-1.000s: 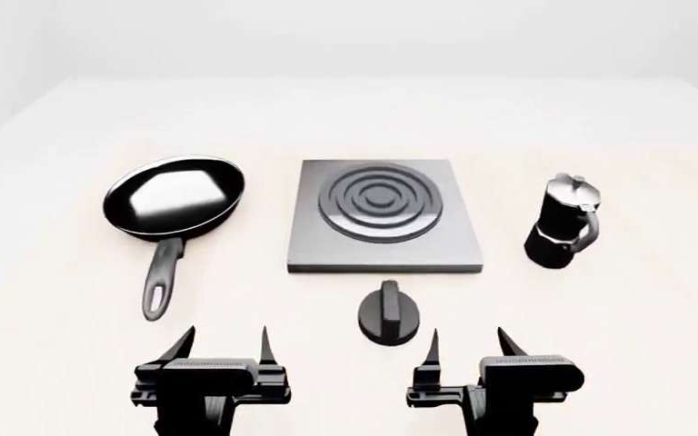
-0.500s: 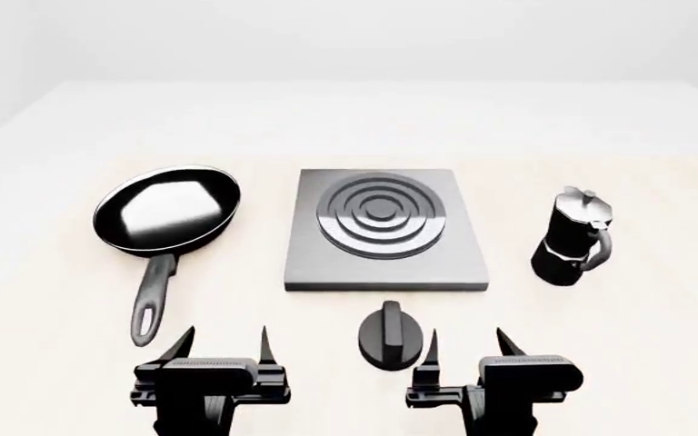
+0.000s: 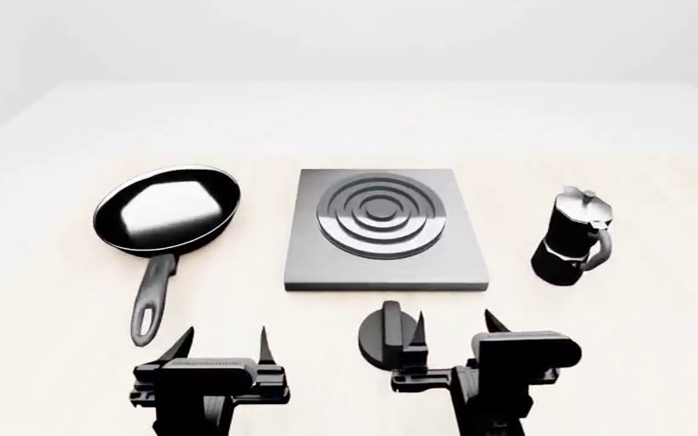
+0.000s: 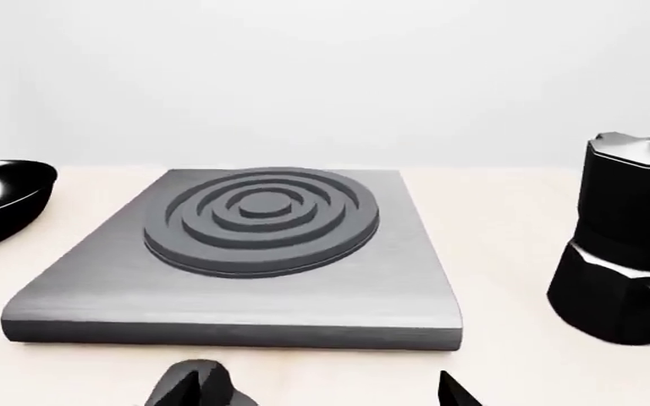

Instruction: Turn on the stove and put the frying pan on it.

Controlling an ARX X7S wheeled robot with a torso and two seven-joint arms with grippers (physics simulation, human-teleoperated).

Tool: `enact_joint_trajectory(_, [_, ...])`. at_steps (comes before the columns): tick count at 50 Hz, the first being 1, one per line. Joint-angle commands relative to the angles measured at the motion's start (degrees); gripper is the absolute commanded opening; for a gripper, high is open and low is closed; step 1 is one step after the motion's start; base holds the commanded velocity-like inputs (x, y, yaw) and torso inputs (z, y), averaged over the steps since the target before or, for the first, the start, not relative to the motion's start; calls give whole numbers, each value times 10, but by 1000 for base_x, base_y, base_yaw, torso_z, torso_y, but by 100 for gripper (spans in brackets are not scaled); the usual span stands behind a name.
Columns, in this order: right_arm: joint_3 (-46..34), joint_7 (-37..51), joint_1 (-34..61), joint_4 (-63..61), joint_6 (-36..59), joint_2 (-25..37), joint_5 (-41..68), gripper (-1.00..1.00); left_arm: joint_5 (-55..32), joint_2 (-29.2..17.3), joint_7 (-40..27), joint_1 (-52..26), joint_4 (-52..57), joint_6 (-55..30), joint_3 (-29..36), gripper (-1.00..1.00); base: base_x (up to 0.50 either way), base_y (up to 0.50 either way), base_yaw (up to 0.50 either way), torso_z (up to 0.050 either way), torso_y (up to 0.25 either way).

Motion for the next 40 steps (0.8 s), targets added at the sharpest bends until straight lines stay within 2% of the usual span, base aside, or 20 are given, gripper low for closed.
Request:
enact_joint_trajectory(1, [-35, 11, 41, -101, 143, -3, 22, 100, -3, -3, -4, 0, 1, 0, 4, 100, 0, 0, 0, 0, 0])
enact_joint_trajectory(7, [-49, 12, 65, -109, 191, -10, 34, 100, -5, -4, -5, -3, -2, 1, 6, 100, 0, 0, 0, 0, 0])
enact_joint_trajectory(12, [-33, 14, 85, -111, 266, -26, 78, 100, -5, -5, -8, -1, 1, 1, 8, 100, 0, 0, 0, 0, 0])
enact_joint_trajectory(24, [-12, 68, 125, -118, 394, -59, 117, 100, -8, -8, -11, 1, 3, 1, 11, 100, 0, 0, 0, 0, 0])
enact_joint_trajectory(40, [-21, 93, 126, -112, 419, -50, 134, 100, -13, -11, -15, -2, -2, 3, 15, 100, 0, 0, 0, 0, 0])
